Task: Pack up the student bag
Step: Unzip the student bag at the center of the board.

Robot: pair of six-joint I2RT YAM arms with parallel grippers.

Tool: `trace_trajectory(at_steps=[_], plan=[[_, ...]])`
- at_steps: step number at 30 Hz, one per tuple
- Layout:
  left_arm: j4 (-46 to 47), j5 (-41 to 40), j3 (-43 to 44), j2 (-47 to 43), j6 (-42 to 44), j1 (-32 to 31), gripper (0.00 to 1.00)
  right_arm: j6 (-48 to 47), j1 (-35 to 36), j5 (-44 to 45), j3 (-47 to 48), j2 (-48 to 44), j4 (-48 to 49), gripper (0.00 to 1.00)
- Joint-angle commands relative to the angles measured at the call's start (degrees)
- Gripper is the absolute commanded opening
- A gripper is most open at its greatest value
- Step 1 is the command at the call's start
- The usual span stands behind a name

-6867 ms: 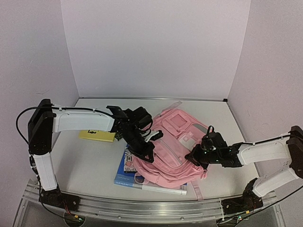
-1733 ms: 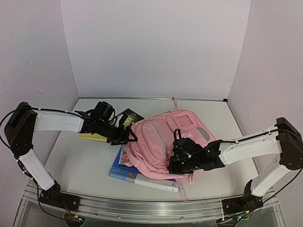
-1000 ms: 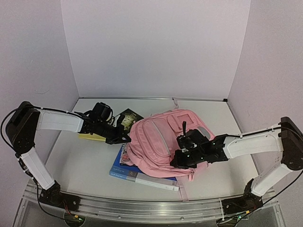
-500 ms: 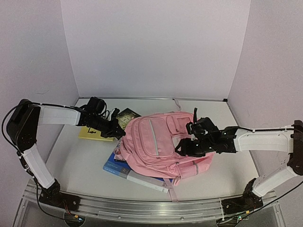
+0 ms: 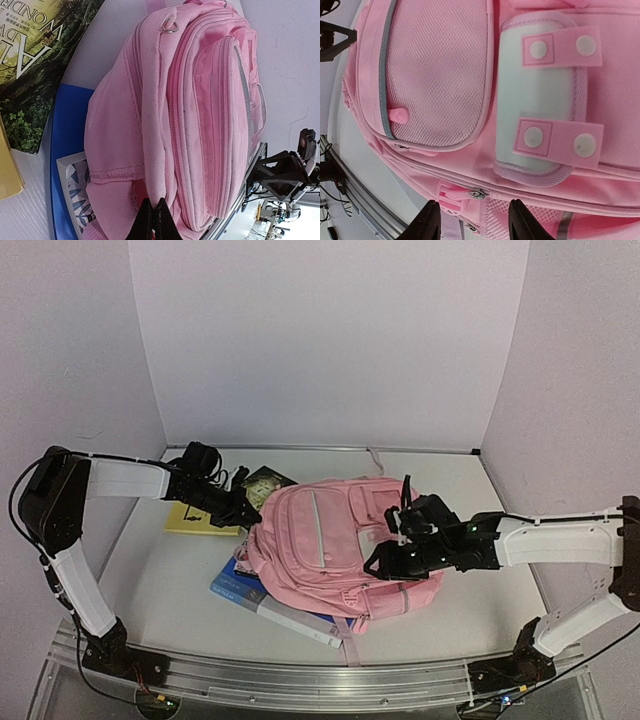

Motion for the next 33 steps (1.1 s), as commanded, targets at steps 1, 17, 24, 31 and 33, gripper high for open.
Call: trace_trajectory(at_steps=[1,17,24,31,33], plan=[[3.8,-2.3,1.9,-1.0,1.1,1.3,0.02,6.3,2.0,-0.7,-1.9,2.3,4.9,0.47],[-1.3,-26.4,1.4,-13.7,-2.1,-20.0,0.68,10.0,-0.6,16.7,-1.4,-0.2,-0.3,0.59],[-1.2,-24.4,8.9,-3.8,-5.3,-36.1,0.59,8.7,-3.1,18.4,-1.2,-1.5,-0.6,0.61],[-4.6,-18.8,16.1,6.3,-6.4,-41.2,0.52,8.4,-3.3,18.5,-0.9,-2.8,-0.5,0.61],[-6.1,-18.0,17.5,8.6,-6.3,-41.4,0.5,8.4,-3.3,18.5,-1.0,-3.1,-0.5,0.61]])
